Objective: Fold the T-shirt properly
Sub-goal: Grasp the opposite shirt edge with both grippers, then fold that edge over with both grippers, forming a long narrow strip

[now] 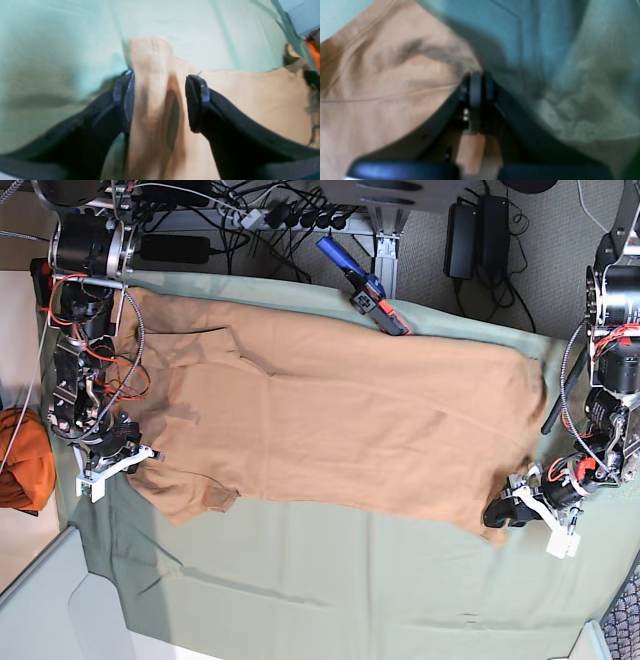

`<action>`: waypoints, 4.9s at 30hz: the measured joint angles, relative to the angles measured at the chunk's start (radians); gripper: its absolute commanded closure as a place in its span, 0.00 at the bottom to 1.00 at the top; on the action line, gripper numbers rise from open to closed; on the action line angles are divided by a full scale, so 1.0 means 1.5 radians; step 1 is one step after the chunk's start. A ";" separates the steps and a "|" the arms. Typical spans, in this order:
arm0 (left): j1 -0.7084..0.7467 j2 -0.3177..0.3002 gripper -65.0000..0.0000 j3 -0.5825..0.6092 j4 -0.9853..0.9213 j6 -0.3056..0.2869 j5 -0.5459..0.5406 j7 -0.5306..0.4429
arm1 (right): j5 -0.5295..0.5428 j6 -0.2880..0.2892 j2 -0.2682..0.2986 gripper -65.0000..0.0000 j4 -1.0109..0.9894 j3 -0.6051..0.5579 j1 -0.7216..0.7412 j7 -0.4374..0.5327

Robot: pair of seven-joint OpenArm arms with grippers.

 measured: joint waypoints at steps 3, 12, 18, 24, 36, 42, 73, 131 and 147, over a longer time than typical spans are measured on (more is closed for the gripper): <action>-0.001 0.000 0.46 0.000 0.000 -0.001 -0.031 0.027 | 0.000 0.000 0.000 1.00 0.000 0.000 0.000 0.000; 0.010 0.005 0.46 0.003 0.086 0.002 -0.075 0.144 | 0.018 0.000 0.001 1.00 0.000 0.000 0.000 -0.001; 0.007 0.004 0.46 0.003 0.105 0.002 -0.089 0.152 | 0.018 0.000 0.001 1.00 0.000 0.000 0.000 -0.001; 0.008 0.004 0.75 0.003 0.105 0.002 -0.090 0.155 | 0.018 0.000 0.001 1.00 0.000 0.000 0.000 0.000; 0.010 -0.022 1.00 0.002 0.160 0.002 -0.156 0.257 | 0.014 0.001 0.001 1.00 0.063 0.000 -0.009 -0.056; 0.041 -0.060 1.00 0.002 0.215 0.002 -0.249 0.333 | 0.017 0.001 0.004 1.00 0.149 0.000 -0.009 -0.102; 0.222 -0.103 1.00 0.003 0.396 0.002 -0.269 0.346 | 0.160 0.019 0.058 1.00 0.345 0.203 -0.355 -0.119; 0.228 -0.103 1.00 0.003 0.396 0.002 -0.266 0.341 | 0.140 0.020 -0.030 0.58 0.440 0.296 -0.263 -0.153; 0.228 -0.103 1.00 0.003 0.396 0.002 -0.261 0.341 | 0.135 0.020 -0.054 1.00 0.440 0.302 -0.264 -0.208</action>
